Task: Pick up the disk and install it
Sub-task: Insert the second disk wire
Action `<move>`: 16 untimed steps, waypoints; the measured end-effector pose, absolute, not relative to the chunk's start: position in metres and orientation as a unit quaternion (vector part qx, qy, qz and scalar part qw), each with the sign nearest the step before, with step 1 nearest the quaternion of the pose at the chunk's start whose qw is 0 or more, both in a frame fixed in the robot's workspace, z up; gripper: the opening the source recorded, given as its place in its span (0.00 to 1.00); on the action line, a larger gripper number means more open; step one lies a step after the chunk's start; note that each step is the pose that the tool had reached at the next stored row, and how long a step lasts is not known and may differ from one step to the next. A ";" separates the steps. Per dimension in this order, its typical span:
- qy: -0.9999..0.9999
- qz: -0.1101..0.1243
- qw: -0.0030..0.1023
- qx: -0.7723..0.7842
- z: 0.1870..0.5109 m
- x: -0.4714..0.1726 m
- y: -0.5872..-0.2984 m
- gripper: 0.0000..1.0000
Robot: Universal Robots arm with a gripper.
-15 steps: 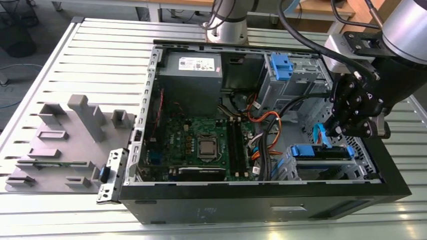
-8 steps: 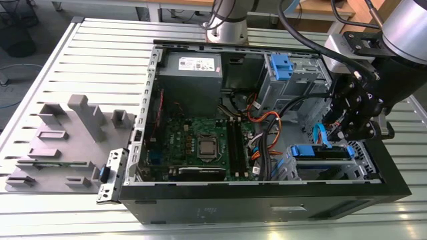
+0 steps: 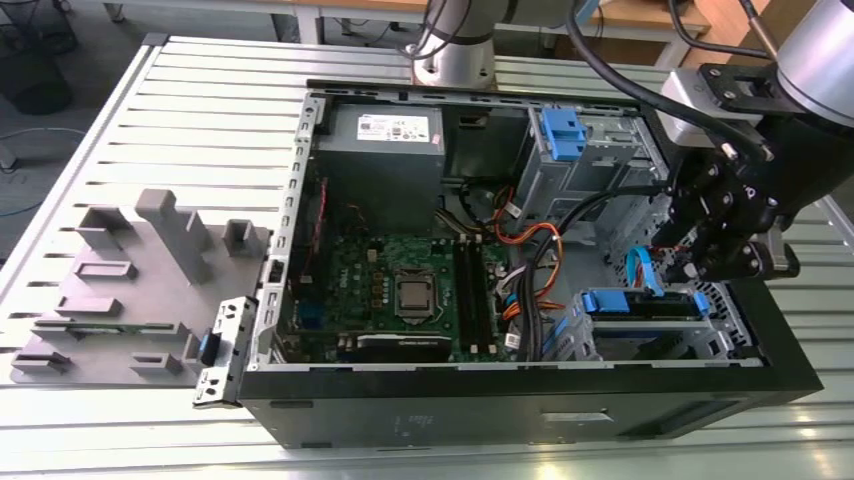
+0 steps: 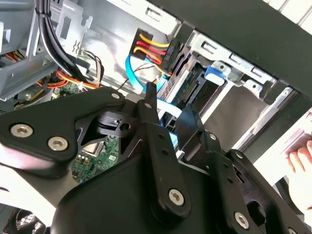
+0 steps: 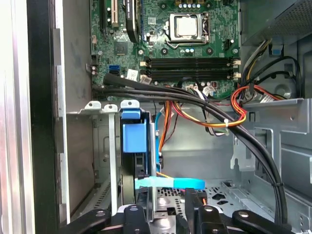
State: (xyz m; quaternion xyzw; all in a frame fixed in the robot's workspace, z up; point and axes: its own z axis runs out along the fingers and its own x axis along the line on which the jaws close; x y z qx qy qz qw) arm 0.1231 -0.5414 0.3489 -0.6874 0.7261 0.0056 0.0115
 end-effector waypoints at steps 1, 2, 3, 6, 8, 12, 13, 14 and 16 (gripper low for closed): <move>0.726 0.006 0.011 -0.687 0.349 0.125 -0.541 0.43; 0.726 0.006 0.012 -0.687 0.349 0.126 -0.541 0.43; 0.726 0.006 0.012 -0.687 0.349 0.127 -0.541 0.43; 0.726 0.006 0.012 -0.687 0.348 0.131 -0.541 0.43; 0.726 0.006 0.011 -0.687 0.348 0.133 -0.541 0.43; 0.726 0.006 0.012 -0.687 0.347 0.135 -0.538 0.43; 0.726 0.006 0.011 -0.687 0.346 0.135 -0.537 0.43; 0.726 0.006 0.011 -0.687 0.346 0.135 -0.537 0.43; 0.726 0.006 0.011 -0.687 0.346 0.135 -0.534 0.43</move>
